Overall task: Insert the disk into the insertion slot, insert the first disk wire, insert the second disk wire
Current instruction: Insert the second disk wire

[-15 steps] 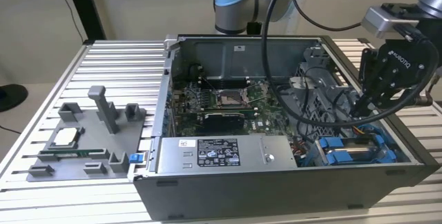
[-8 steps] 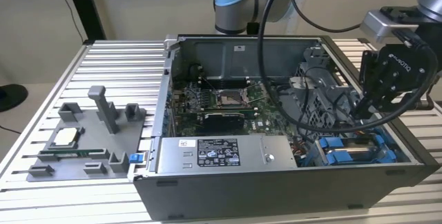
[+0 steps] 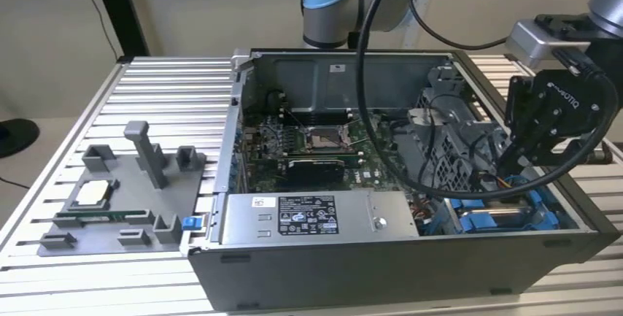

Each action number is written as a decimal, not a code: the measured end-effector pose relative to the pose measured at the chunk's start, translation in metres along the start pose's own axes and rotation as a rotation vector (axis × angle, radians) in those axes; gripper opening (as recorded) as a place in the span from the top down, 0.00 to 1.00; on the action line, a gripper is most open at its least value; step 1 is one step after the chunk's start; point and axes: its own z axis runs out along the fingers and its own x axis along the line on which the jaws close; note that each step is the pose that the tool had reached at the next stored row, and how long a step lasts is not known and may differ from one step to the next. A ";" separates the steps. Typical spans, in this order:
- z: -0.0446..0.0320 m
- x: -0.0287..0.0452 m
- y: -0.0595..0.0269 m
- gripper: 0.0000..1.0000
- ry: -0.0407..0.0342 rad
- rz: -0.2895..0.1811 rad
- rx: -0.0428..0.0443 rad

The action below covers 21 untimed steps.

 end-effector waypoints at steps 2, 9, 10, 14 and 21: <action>0.0003 0.0008 0.0003 1.00 -0.0005 0.005 0.0000; 0.0008 0.0013 0.0003 1.00 -0.0015 0.018 0.0006; 0.0008 0.0014 0.0003 1.00 -0.0014 0.018 0.0006; 0.0008 0.0019 0.0003 1.00 -0.0015 0.018 0.0007; 0.0021 0.0069 0.0001 1.00 -0.0019 0.018 0.0007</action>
